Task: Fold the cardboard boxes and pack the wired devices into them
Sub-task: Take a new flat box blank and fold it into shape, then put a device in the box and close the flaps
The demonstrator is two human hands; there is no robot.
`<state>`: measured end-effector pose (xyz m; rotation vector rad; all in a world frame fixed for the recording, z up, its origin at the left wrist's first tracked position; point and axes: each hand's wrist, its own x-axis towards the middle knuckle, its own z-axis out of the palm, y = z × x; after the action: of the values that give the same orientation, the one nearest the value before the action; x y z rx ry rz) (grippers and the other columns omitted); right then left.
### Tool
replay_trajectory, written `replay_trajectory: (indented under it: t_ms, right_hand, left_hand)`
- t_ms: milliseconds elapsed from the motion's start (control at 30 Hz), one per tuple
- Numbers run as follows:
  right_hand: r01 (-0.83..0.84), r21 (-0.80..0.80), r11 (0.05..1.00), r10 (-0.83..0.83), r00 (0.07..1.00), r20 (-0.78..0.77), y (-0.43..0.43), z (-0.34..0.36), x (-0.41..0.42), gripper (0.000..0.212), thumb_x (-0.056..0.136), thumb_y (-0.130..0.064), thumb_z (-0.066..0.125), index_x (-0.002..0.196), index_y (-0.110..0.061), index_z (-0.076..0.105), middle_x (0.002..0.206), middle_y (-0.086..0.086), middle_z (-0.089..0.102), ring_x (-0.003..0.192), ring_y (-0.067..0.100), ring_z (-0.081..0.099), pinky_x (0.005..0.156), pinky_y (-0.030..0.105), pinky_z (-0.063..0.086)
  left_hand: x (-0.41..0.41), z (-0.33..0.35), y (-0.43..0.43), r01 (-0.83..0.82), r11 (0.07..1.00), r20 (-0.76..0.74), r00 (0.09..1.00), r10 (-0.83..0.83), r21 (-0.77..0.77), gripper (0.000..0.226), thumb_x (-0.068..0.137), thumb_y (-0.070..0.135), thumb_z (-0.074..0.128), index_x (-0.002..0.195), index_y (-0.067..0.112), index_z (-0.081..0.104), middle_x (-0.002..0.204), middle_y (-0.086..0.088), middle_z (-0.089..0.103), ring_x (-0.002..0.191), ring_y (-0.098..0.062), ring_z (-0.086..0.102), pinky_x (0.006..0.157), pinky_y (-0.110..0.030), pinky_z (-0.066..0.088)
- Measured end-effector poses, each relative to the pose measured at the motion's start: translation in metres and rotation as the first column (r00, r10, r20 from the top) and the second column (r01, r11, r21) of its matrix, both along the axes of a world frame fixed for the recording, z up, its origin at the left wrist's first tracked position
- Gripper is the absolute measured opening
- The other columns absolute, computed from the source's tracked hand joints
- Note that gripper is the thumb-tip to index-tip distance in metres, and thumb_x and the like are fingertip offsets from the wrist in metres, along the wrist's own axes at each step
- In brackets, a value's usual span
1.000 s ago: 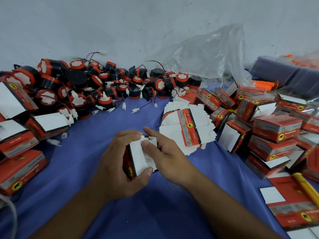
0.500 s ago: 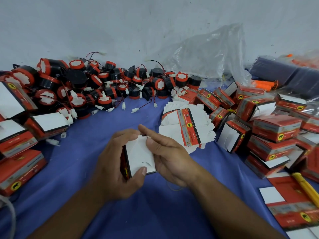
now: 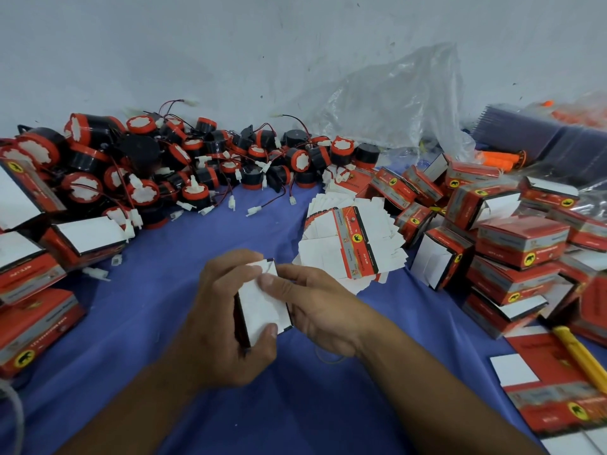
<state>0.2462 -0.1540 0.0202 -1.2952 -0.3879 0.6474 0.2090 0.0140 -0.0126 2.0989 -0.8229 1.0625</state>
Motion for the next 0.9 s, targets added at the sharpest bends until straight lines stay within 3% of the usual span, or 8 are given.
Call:
replay_trajectory:
  t_ms: [167, 233, 300, 400, 600, 667, 733, 900]
  right_hand:
    - [0.102, -0.082, 0.991, -0.063, 0.921, 0.385, -0.01, 0.007, 0.003, 0.028, 0.087, -0.017, 0.077, 0.114, -0.016, 0.069, 0.091, -0.009, 0.073, 0.083, 0.004, 0.068, 0.073, 0.019, 0.053]
    - [0.244, -0.208, 0.947, -0.035, 0.725, 0.688, -0.012, 0.004, 0.004, 0.041, 0.08, -0.019, 0.083, 0.116, -0.017, 0.064, 0.097, -0.01, 0.069, 0.088, 0.004, 0.064, 0.08, 0.02, 0.051]
    - [0.401, -0.269, 0.876, 0.098, 0.397, 0.912, -0.011, -0.003, 0.005, 0.046, 0.076, -0.02, 0.083, 0.117, -0.014, 0.062, 0.106, -0.004, 0.066, 0.097, 0.01, 0.058, 0.09, 0.025, 0.045]
    - [0.501, -0.331, 0.8, 0.297, 0.148, 0.943, -0.011, -0.01, 0.01, 0.048, 0.078, -0.02, 0.08, 0.121, -0.007, 0.063, 0.128, 0.008, 0.063, 0.127, 0.023, 0.05, 0.115, 0.037, 0.032]
    - [0.696, -0.537, 0.477, 0.457, 0.326, 0.828, 0.001, -0.011, 0.012, 0.053, 0.097, -0.036, 0.061, 0.14, -0.01, 0.047, 0.16, 0.01, 0.033, 0.153, 0.026, 0.019, 0.124, 0.035, 0.012]
    - [0.711, -0.573, 0.407, 0.452, 0.388, 0.803, 0.008, -0.013, 0.007, 0.048, 0.099, -0.031, 0.057, 0.141, -0.013, 0.043, 0.158, 0.008, 0.033, 0.148, 0.026, 0.027, 0.119, 0.031, 0.023]
    - [0.709, -0.601, 0.37, 0.403, 0.461, 0.791, 0.009, -0.012, 0.002, 0.041, 0.097, -0.033, 0.057, 0.133, -0.017, 0.045, 0.145, 0.003, 0.04, 0.13, 0.023, 0.046, 0.099, 0.03, 0.043]
    - [0.703, -0.582, 0.409, 0.337, 0.476, 0.812, -0.001, 0.012, 0.007, 0.043, 0.098, -0.059, 0.044, 0.107, -0.019, 0.057, 0.102, 0.002, 0.066, 0.092, 0.023, 0.062, 0.077, 0.037, 0.049]
  left_hand:
    - [-0.001, 0.004, 0.003, 0.07, 0.998, -0.09, 0.994, -0.07, -0.006, 0.063, 0.091, 0.031, 0.053, 0.145, 0.006, 0.031, 0.152, -0.018, 0.034, 0.141, -0.039, 0.034, 0.11, -0.047, 0.035]
    - [-0.001, 0.006, 0.007, 0.047, 0.999, -0.14, 0.989, -0.047, -0.004, 0.064, 0.095, 0.03, 0.05, 0.15, 0.005, 0.028, 0.157, -0.014, 0.03, 0.144, -0.035, 0.031, 0.114, -0.045, 0.033]
    - [0.001, 0.004, 0.011, -0.036, 0.989, -0.114, 0.992, 0.053, 0.145, 0.066, 0.094, 0.031, 0.051, 0.15, 0.005, 0.03, 0.16, -0.01, 0.027, 0.146, -0.031, 0.028, 0.118, -0.042, 0.027]
    - [0.007, -0.002, 0.015, -0.156, 0.923, -0.079, 0.977, 0.196, 0.352, 0.072, 0.085, 0.035, 0.059, 0.148, 0.005, 0.039, 0.156, -0.01, 0.034, 0.144, -0.03, 0.031, 0.118, -0.043, 0.027]
    - [0.015, -0.008, 0.024, -0.396, 0.853, -0.014, 0.905, 0.426, 0.34, 0.047, 0.081, 0.045, 0.062, 0.114, 0.012, 0.057, 0.113, -0.008, 0.05, 0.097, -0.029, 0.053, 0.081, -0.04, 0.049]
    - [0.013, -0.009, 0.021, -0.34, 0.889, -0.106, 0.916, 0.387, 0.305, 0.041, 0.079, 0.042, 0.06, 0.109, 0.015, 0.053, 0.107, -0.002, 0.046, 0.089, -0.024, 0.054, 0.068, -0.036, 0.052]
    - [0.011, -0.012, 0.016, -0.25, 0.939, -0.229, 0.925, 0.304, 0.235, 0.034, 0.081, 0.04, 0.061, 0.104, 0.016, 0.056, 0.103, 0.003, 0.044, 0.085, -0.014, 0.05, 0.07, -0.027, 0.049]
    - [0.01, -0.007, 0.021, -0.188, 0.972, -0.536, 0.84, 0.085, -0.14, 0.023, 0.085, 0.036, 0.071, 0.1, 0.021, 0.063, 0.125, 0.005, 0.045, 0.105, -0.004, 0.055, 0.089, -0.023, 0.05]
